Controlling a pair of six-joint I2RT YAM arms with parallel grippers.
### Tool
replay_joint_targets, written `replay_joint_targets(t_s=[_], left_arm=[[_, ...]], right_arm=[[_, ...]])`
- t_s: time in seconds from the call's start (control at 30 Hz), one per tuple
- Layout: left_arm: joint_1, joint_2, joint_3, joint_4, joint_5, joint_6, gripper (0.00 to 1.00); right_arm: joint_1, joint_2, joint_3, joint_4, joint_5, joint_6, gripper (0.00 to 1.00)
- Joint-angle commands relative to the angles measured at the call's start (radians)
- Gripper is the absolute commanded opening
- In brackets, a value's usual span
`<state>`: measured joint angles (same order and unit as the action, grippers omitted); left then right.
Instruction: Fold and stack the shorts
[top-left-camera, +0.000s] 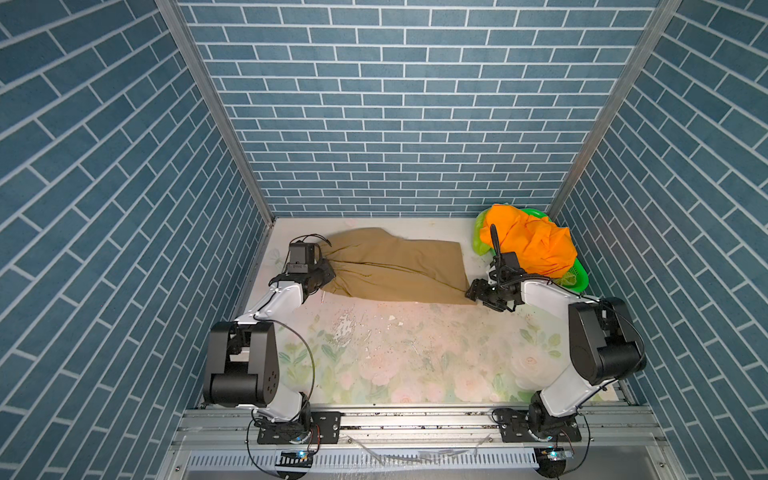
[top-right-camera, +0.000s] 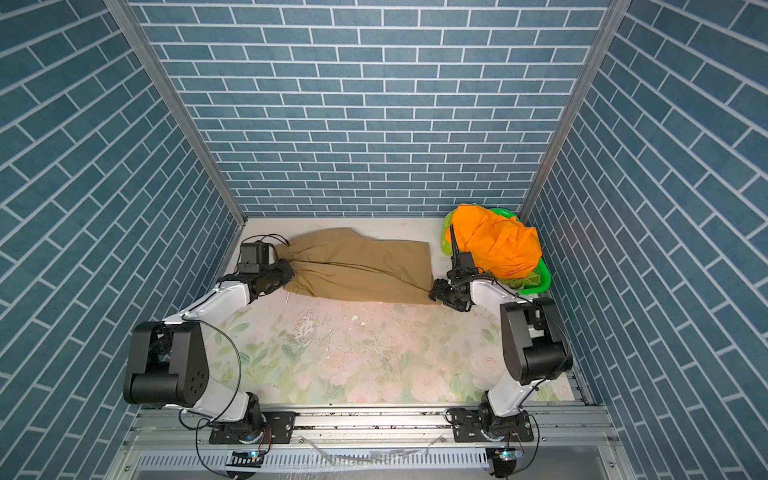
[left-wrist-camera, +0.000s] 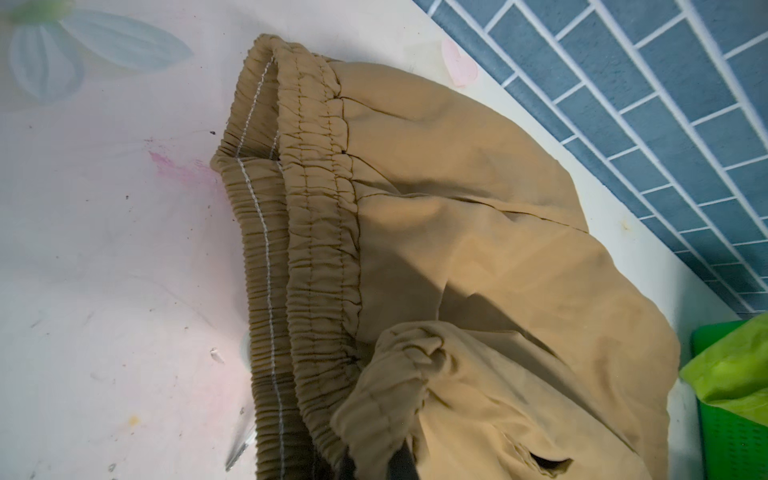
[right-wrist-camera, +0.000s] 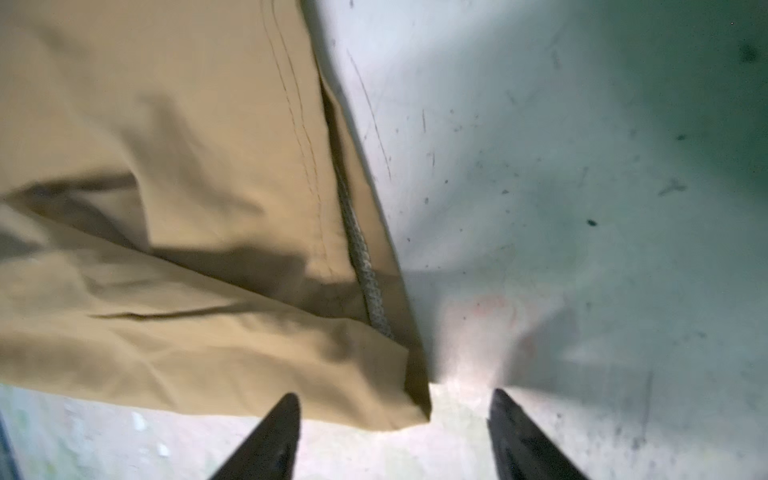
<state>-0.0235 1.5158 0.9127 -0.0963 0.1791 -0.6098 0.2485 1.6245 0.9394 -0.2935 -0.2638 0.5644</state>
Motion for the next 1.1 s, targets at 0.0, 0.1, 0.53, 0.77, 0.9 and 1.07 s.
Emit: replay_joint_targets(t_s=[0.0,0.1,0.53,0.77,0.9,1.07], left_arm=[[0.007,-0.012,-0.023,0.073,0.048,-0.042,0.00],[0.007,-0.012,-0.037,0.073,0.067,-0.057,0.00],[0.023,0.006,-0.017,0.000,0.151,-0.078,0.00],[0.123,0.065,0.059,0.028,0.275,-0.156,0.00],[0.163,0.099,0.159,0.042,0.347,-0.170,0.00],[0.170,0.088,0.152,0.113,0.387,-0.216,0.00]], right_arm=[[-0.001,-0.025,0.021,0.010,0.026,0.044,0.89],[-0.002,0.036,0.059,0.000,0.016,0.029,0.90],[0.020,0.154,0.063,0.108,-0.081,0.076,0.44],[-0.016,0.153,0.208,0.025,-0.063,0.037,0.00],[-0.047,0.101,0.324,-0.056,0.001,-0.032,0.00],[-0.046,0.012,0.296,-0.054,0.074,-0.111,0.00]])
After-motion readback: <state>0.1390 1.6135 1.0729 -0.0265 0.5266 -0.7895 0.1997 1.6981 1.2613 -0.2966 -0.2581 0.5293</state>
